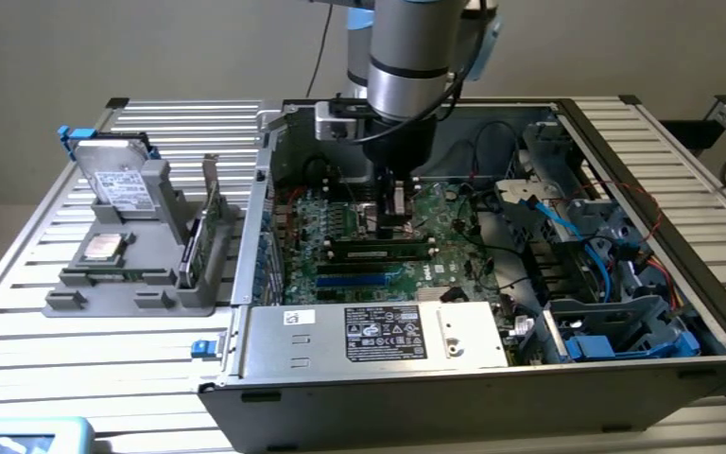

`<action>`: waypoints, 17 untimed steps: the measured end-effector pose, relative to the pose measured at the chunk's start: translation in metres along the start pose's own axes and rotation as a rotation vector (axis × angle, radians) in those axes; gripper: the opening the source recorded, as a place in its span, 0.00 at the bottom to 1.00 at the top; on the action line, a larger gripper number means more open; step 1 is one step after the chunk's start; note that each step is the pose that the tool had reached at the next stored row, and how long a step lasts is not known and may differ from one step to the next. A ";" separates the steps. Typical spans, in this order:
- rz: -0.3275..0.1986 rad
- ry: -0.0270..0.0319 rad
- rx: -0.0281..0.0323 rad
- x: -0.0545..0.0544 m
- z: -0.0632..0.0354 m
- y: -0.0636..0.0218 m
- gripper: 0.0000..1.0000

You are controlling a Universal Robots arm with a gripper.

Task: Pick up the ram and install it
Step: 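Press down the ram until it locks into place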

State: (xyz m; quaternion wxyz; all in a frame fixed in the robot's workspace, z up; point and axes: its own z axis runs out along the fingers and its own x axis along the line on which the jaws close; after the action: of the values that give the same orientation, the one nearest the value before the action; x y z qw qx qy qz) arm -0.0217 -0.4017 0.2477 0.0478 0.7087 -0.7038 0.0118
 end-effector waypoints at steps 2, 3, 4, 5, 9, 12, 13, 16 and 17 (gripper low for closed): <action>0.000 0.0000 0.0028 0.000 0.0000 -0.0006 0.11; 0.000 -0.0001 0.0027 0.000 0.0000 -0.0006 0.11; 0.000 0.0000 0.0028 0.000 0.0000 -0.0006 0.11; 0.000 0.0001 0.0028 0.000 -0.0001 -0.0006 0.11; 0.000 0.0001 0.0028 0.000 -0.0001 -0.0006 0.11; 0.008 -0.0002 0.0021 0.000 0.0000 -0.0007 0.11; 0.020 -0.0007 0.0011 0.000 0.0000 -0.0007 0.11; 0.061 -0.0028 -0.0024 0.000 0.0003 -0.0007 0.11; 0.075 -0.0036 -0.0036 0.000 0.0003 -0.0007 0.11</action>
State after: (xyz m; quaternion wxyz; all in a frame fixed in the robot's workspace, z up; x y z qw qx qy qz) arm -0.0211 -0.4017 0.2473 0.0473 0.6817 -0.7300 0.0110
